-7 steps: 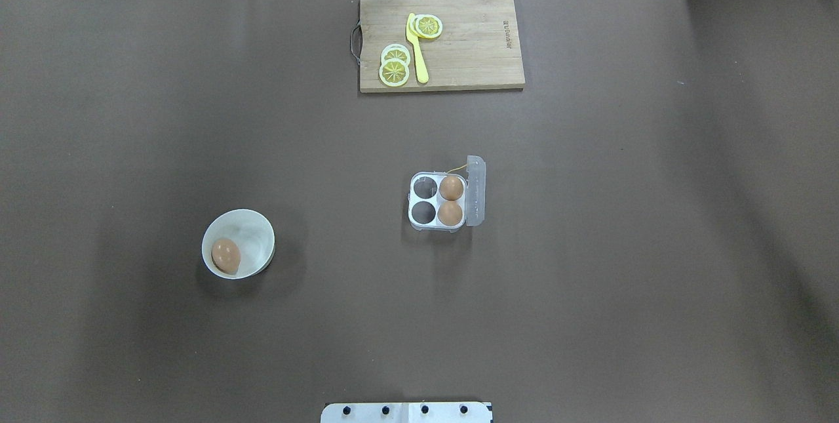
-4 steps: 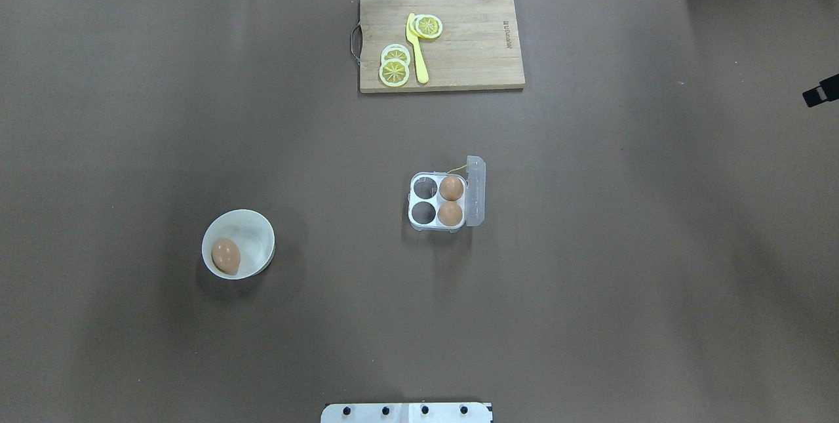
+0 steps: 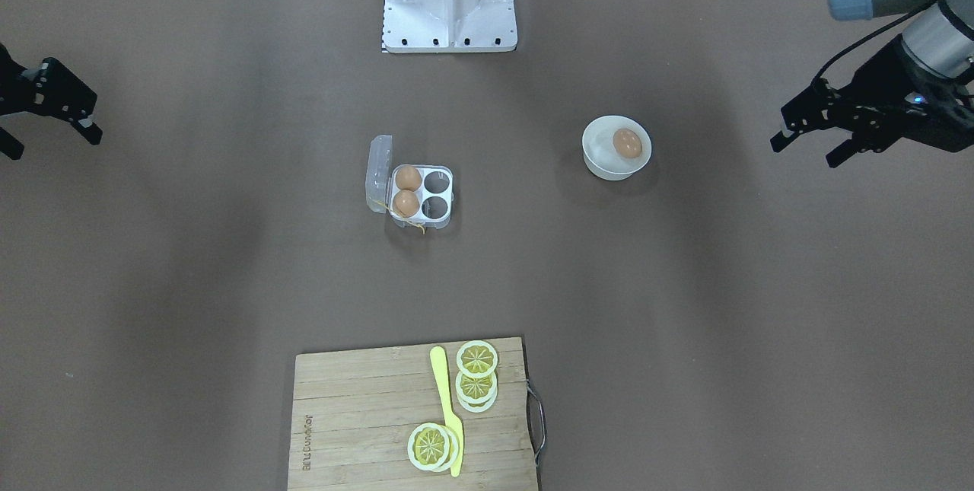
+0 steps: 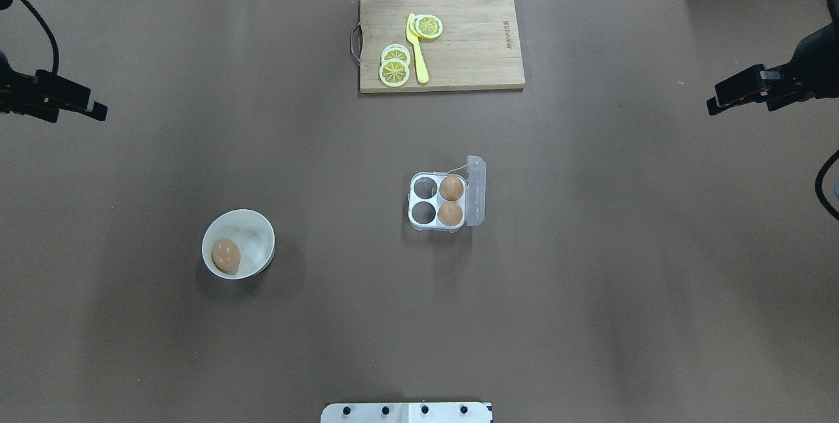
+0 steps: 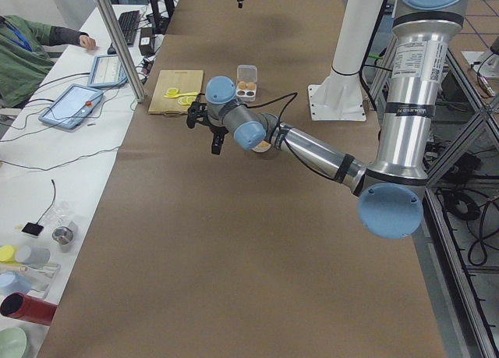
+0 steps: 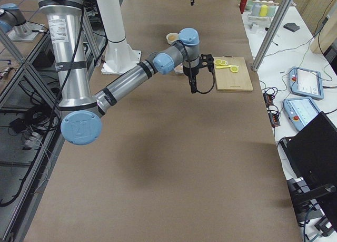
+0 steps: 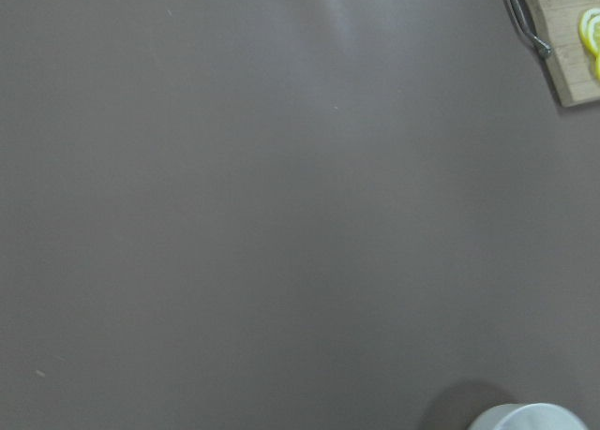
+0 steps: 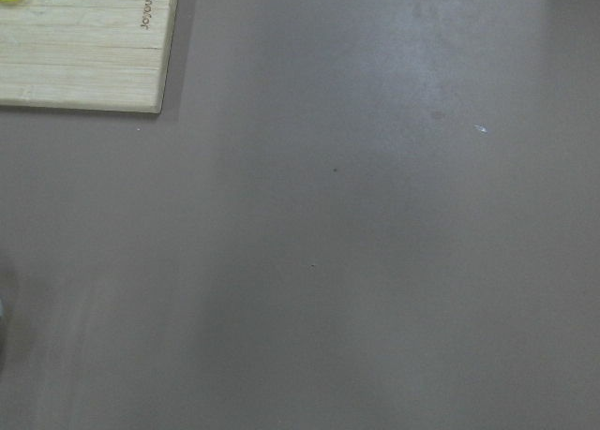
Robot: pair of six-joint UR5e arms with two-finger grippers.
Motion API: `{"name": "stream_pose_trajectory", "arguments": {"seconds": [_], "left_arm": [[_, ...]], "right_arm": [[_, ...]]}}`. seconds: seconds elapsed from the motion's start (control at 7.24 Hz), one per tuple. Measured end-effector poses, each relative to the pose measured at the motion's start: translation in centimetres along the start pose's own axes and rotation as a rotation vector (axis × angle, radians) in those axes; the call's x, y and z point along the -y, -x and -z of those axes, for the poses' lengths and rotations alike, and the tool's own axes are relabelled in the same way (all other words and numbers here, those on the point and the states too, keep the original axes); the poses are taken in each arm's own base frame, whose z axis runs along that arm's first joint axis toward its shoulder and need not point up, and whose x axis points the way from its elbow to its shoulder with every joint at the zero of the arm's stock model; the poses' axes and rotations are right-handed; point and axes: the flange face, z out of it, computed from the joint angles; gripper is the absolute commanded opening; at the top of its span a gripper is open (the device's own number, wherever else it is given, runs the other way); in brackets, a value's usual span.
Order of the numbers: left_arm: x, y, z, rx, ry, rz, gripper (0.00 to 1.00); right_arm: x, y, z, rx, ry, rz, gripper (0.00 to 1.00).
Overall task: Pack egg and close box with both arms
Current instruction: 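Lower the left gripper into the white bowl while the right arm moves in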
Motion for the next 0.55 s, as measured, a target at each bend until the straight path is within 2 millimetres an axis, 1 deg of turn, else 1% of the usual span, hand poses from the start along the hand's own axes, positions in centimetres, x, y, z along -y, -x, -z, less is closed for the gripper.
{"name": "stream_pose_trajectory", "arguments": {"seconds": [0.14,0.28,0.41,0.55], "left_arm": [[-1.4,-2.6,-1.8,0.014,-0.003,0.088,0.98],[-3.1,-5.1,-4.1,0.034,-0.012,0.164,0.98],[-4.9,-7.5,-6.8,0.061,-0.030,0.227,0.98],[-6.8,-9.4,-9.4,0.091,-0.050,0.274,0.98]], "right_arm": [[-0.3,1.3,-0.6,-0.005,0.000,-0.014,1.00],[-0.4,2.0,-1.1,-0.009,0.000,-0.015,1.00],[-0.5,2.3,-1.3,-0.011,-0.002,-0.011,1.00],[-0.5,2.5,-1.3,-0.006,-0.009,-0.003,1.00]]}}
